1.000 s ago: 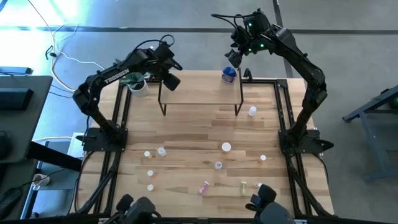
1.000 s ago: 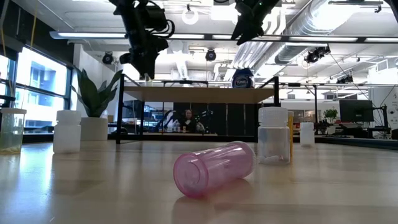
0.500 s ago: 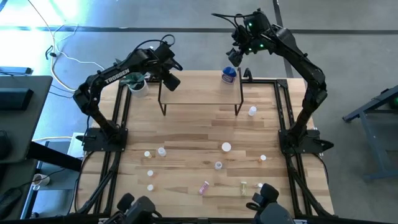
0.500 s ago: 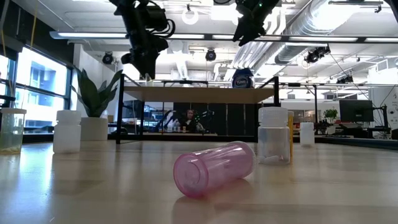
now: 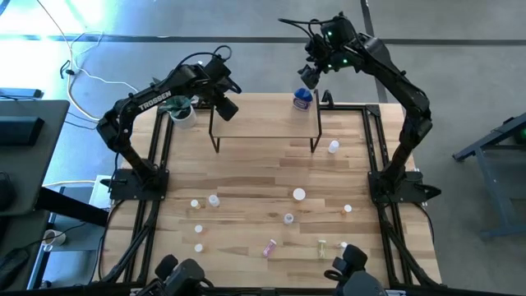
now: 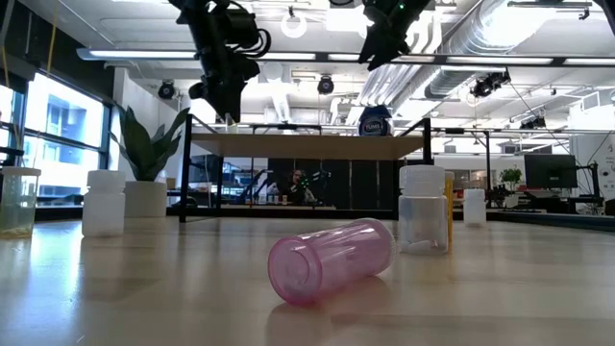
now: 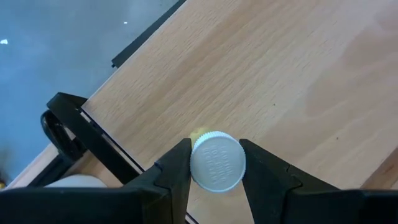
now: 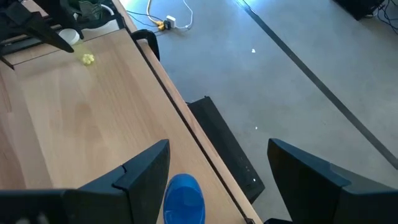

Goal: Pick and place medicine bottles onto shelf by color
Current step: Put the small yellow pill bottle on the shelf

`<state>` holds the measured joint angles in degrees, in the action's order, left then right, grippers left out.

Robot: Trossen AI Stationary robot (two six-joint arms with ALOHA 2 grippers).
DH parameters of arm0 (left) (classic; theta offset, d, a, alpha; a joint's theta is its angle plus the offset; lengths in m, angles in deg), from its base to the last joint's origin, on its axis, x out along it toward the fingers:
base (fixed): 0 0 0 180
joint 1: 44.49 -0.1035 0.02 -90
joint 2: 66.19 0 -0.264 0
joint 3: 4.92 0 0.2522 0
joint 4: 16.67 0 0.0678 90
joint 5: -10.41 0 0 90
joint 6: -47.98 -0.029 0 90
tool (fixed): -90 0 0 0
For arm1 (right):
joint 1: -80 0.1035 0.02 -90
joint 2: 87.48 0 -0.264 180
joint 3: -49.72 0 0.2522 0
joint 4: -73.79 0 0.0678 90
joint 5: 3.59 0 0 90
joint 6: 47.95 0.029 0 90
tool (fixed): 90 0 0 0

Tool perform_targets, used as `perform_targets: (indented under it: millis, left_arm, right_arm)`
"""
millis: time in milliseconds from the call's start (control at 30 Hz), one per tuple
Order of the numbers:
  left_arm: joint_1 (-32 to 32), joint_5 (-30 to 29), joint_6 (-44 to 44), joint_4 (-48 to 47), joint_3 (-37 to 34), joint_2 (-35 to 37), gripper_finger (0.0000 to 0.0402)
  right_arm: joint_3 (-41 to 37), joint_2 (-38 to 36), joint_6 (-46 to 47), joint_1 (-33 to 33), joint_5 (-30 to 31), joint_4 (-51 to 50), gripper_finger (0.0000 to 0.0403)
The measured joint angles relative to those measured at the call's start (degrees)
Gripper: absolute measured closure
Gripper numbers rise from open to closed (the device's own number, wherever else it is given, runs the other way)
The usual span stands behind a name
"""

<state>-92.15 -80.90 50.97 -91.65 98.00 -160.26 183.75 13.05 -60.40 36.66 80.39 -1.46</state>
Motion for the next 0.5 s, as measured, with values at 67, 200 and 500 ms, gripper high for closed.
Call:
perform_targets:
  millis: [67, 200, 500]
  left_arm:
    - [0.0, 0.6, 0.3, 0.2, 0.0, 0.0, 0.0285]
    - [0.0, 2.1, 1.7, 0.1, 0.0, 0.0, 0.0285]
    - [0.0, 2.2, 1.6, 0.2, 0.0, 0.0, 0.0274]
  right_arm:
    - [0.0, 0.0, 0.0, 0.0, 0.0, 0.0, 0.0141]
    - [0.0, 0.0, -0.3, 0.0, 0.0, -0.1, 0.0141]
    - [0.0, 0.0, -0.6, 0.0, 0.0, -0.2, 0.0141]
